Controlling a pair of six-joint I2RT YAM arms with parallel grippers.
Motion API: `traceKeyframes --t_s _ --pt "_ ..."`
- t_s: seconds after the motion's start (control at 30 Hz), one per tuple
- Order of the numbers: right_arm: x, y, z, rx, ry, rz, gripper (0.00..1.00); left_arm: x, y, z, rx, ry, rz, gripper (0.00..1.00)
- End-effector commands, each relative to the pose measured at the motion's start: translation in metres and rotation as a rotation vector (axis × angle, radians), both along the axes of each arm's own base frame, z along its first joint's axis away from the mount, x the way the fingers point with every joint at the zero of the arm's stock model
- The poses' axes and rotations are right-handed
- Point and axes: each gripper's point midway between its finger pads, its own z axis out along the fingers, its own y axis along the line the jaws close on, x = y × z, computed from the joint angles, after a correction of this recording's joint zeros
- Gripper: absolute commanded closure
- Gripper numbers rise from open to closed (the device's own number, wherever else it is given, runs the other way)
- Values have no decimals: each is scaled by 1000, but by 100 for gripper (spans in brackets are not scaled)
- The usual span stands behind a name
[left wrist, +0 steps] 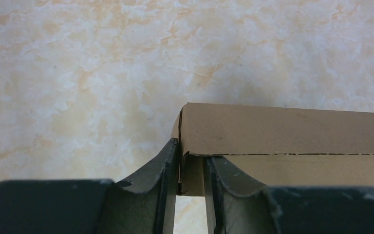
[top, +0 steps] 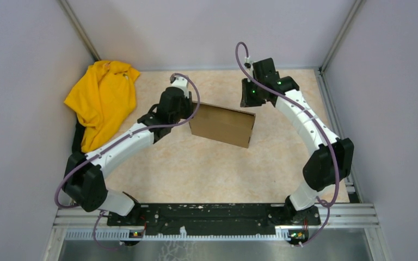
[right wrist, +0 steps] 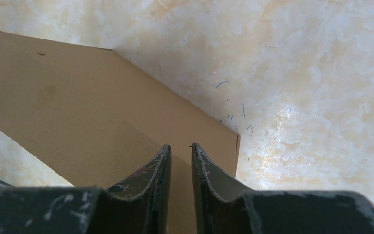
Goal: Fold the paper box
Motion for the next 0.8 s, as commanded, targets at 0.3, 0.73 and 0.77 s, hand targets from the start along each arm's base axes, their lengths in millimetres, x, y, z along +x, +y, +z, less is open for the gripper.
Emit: traceKeyframes --t_s 0.3,0.73,0.77 --pt "4 11 37 50 -104 32 78 -19 3 -12 47 32 -65 54" --pt "4 11 33 46 -93 35 78 -7 0 15 48 -55 -71 25" --pt "4 11 32 46 -92 35 78 -6 0 16 51 -58 -72 19"
